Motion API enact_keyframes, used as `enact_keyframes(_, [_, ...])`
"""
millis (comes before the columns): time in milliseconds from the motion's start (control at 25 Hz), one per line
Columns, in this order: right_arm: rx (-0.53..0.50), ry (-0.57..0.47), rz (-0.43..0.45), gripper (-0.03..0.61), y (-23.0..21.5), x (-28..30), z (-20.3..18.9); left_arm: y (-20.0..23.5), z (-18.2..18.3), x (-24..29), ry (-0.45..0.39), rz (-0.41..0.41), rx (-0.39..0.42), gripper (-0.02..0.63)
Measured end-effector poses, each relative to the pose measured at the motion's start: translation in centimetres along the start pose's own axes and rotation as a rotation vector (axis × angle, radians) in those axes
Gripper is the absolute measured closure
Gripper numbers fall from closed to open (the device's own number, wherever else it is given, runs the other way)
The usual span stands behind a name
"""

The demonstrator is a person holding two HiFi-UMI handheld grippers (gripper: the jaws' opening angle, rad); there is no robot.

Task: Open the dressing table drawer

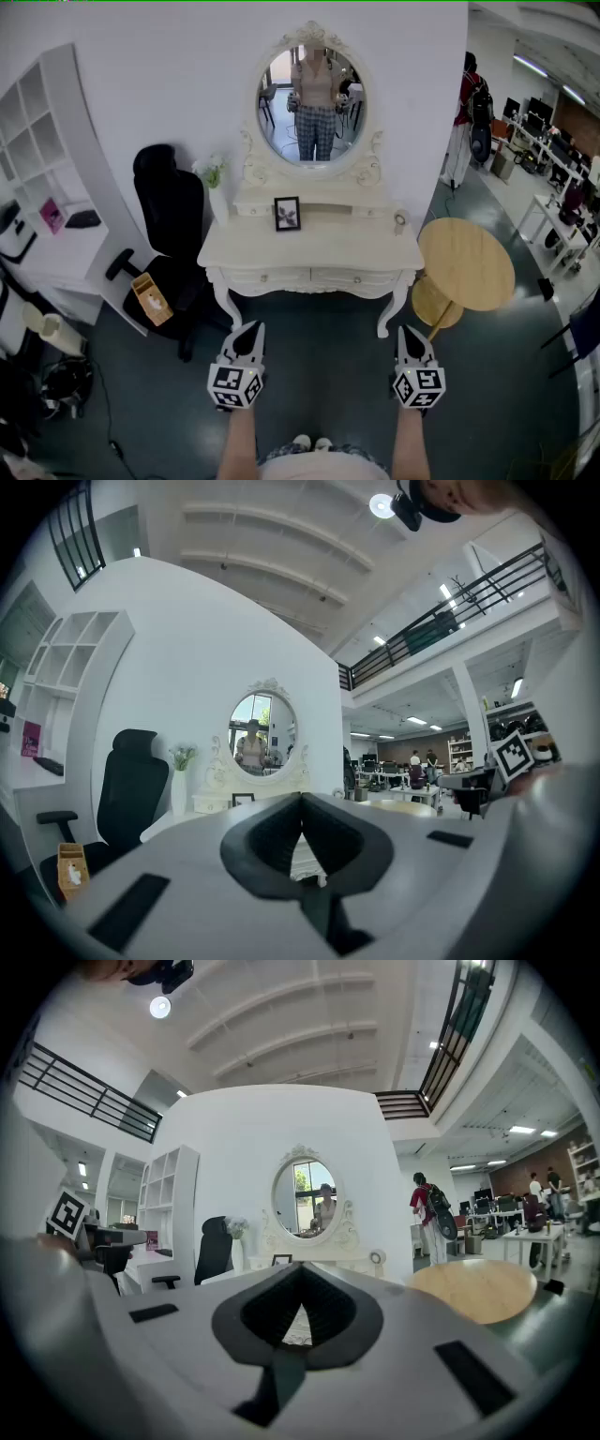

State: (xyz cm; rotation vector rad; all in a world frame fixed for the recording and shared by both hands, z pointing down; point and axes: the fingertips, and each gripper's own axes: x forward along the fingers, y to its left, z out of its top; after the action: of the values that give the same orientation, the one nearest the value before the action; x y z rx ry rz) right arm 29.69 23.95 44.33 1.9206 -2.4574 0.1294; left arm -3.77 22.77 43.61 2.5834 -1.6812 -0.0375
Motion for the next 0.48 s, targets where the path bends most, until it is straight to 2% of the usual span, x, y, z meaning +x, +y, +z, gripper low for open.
enact_keyframes(480, [0.01,-0.01,0.016,0.565,0.33,-0.13,-0.02,-0.37,-0.57,0.16,0.013,-0.007,-0.009,0.588])
